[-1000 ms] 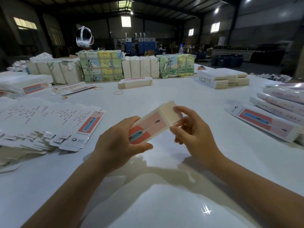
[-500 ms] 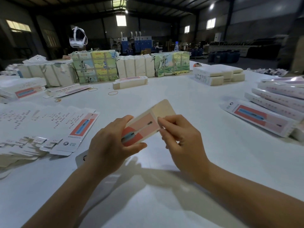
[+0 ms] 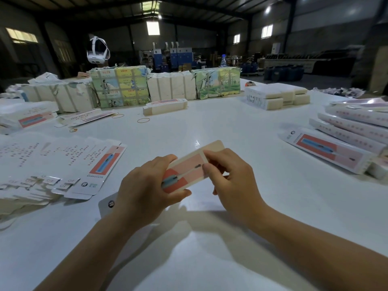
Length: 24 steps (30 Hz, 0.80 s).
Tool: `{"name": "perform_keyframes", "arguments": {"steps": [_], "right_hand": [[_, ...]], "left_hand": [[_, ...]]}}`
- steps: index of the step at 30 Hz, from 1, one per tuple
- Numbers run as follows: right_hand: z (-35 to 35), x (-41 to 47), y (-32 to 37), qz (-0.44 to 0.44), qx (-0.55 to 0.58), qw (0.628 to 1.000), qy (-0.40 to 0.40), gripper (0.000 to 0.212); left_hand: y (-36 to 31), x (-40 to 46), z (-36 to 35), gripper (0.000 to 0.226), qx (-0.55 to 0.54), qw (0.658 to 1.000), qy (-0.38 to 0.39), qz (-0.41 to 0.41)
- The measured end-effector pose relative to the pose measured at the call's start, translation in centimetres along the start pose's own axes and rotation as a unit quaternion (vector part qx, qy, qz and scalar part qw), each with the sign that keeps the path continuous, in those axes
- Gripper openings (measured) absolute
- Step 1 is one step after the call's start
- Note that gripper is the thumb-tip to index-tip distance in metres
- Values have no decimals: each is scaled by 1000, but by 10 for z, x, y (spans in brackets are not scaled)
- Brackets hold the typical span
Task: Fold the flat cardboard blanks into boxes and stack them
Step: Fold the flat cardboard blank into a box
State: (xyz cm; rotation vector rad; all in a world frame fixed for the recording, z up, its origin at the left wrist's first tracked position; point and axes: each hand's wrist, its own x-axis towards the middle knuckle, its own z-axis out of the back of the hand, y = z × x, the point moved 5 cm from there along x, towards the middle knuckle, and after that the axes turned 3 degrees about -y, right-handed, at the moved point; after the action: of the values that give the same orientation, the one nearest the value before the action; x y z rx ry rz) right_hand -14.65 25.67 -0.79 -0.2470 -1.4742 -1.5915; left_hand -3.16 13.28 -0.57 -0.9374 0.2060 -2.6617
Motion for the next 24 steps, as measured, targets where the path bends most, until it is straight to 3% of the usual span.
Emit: {"name": "perform_keyframes", "arguments": {"steps": [8, 9, 11, 13, 14, 15, 17, 18, 20, 21, 23, 24], "right_hand": [[-3, 4, -6, -4, -85, 996, 26, 21], [1, 7, -6, -3, -120, 993, 10, 28], [12, 12, -8, -3, -155, 987, -34, 68], [14, 15, -22, -110, -60, 992, -20, 101], [9, 14, -28, -203, 50, 978, 7, 109], [0, 11, -31, -289, 186, 938, 41, 110], [-14, 7, -32, -373, 381, 841, 88, 84], [-16, 8, -31, -361, 403, 835, 101, 65], [-15, 8, -27, -292, 364, 878, 109, 36], [-12, 8, -25, -239, 294, 920, 101, 25], [-5, 5, -17, -106, 63, 989, 84, 12], [-6, 2, -12, -43, -47, 994, 88, 17]], "left_hand": [[2, -1, -8, 74, 3, 1000, 0, 25], [3, -1, -8, 74, -6, 1000, 1, 29], [6, 0, -5, 72, -25, 999, -5, 33], [6, 0, -4, 70, -37, 999, -9, 34], [5, -1, -4, 68, -41, 999, -10, 32], [4, -1, -5, 68, -45, 999, -9, 30], [4, -2, -7, 70, -53, 998, 2, 28], [4, -2, -8, 72, -59, 998, 9, 28], [5, -2, -11, 76, -68, 997, 17, 29], [5, -1, -12, 76, -68, 997, 20, 29], [5, -1, -15, 78, -49, 998, 22, 28], [4, -1, -16, 79, -31, 999, 18, 26]]}}
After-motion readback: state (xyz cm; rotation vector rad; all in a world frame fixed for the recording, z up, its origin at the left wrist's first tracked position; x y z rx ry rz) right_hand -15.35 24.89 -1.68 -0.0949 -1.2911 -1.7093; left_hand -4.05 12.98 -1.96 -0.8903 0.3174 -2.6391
